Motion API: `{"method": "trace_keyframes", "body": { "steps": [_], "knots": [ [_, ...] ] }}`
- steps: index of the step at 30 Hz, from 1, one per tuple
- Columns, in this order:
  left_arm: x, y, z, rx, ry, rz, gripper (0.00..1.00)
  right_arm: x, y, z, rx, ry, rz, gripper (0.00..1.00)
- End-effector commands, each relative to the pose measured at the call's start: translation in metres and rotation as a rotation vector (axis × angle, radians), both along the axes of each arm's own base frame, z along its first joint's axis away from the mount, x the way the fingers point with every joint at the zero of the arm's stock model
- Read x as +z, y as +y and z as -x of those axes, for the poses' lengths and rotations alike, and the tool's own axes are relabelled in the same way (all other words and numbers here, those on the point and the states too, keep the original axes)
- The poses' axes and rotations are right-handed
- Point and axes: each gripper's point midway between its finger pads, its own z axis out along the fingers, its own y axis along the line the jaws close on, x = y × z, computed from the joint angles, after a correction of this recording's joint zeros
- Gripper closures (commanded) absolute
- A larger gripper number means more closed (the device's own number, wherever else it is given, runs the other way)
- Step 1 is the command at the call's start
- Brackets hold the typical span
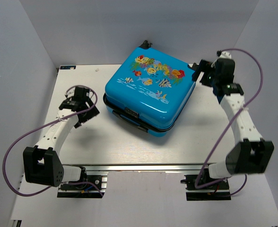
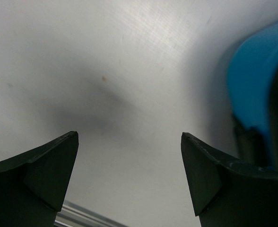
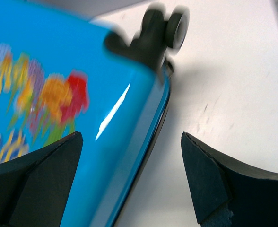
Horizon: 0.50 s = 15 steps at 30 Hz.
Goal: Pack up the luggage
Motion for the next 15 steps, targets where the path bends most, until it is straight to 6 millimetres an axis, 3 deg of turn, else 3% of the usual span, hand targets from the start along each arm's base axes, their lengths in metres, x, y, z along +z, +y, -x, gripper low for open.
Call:
{"method": "trace_keyframes", "body": {
  "steps": [1, 2, 3, 4, 5, 6, 7, 8, 9, 10, 11, 12, 13, 14, 15],
  "knots": [
    [-0.019, -0.020, 0.012, -0.039, -0.006, 0.109, 0.02, 0.008, -0.030, -0.049, -0.050, -0.005, 0.059, 0.11],
    [-0.035, -0.025, 0.019, -0.061, 0.009, 0.126, 0.02, 0.033, -0.031, -0.065, -0.033, -0.054, 0.064, 0.11],
    [-0.040, -0.029, 0.022, -0.075, 0.005, 0.147, 0.02, 0.032, -0.029, -0.077, -0.020, -0.048, 0.069, 0.11],
    [-0.045, -0.037, 0.024, -0.098, 0.012, 0.186, 0.02, 0.006, -0.045, -0.097, -0.040, 0.011, 0.079, 0.11],
    [-0.053, -0.041, 0.023, -0.112, 0.002, 0.205, 0.02, 0.035, -0.050, -0.114, -0.044, -0.048, 0.088, 0.11],
    [-0.059, -0.044, 0.023, -0.118, 0.013, 0.218, 0.02, 0.006, -0.051, -0.136, -0.038, 0.010, 0.094, 0.11],
    [-0.062, -0.047, 0.021, -0.124, 0.014, 0.228, 0.02, -0.001, -0.055, -0.147, -0.037, 0.036, 0.102, 0.11],
    [-0.062, -0.053, 0.015, -0.147, 0.000, 0.255, 0.02, 0.030, -0.051, -0.163, -0.007, -0.039, 0.100, 0.11],
    [-0.064, -0.055, 0.012, -0.157, 0.000, 0.258, 0.02, 0.025, -0.050, -0.175, 0.000, -0.037, 0.104, 0.11],
    [-0.072, -0.057, 0.008, -0.160, 0.017, 0.260, 0.02, -0.008, -0.049, -0.194, 0.014, 0.011, 0.105, 0.11],
    [-0.068, -0.060, -0.003, -0.176, -0.007, 0.268, 0.02, 0.006, -0.046, -0.204, 0.038, -0.036, 0.102, 0.11],
    [-0.069, -0.061, -0.008, -0.185, -0.005, 0.262, 0.02, -0.015, -0.045, -0.215, 0.047, -0.014, 0.099, 0.11],
    [-0.080, -0.061, -0.013, -0.184, 0.026, 0.253, 0.02, -0.022, -0.041, -0.220, 0.067, -0.019, 0.095, 0.11],
    [-0.080, -0.061, -0.021, -0.187, 0.027, 0.246, 0.02, -0.020, -0.039, -0.227, 0.082, -0.057, 0.089, 0.11],
    [-0.074, -0.061, -0.034, -0.185, 0.007, 0.234, 0.02, -0.034, -0.035, -0.229, 0.111, -0.045, 0.094, 0.11]
  ]
}}
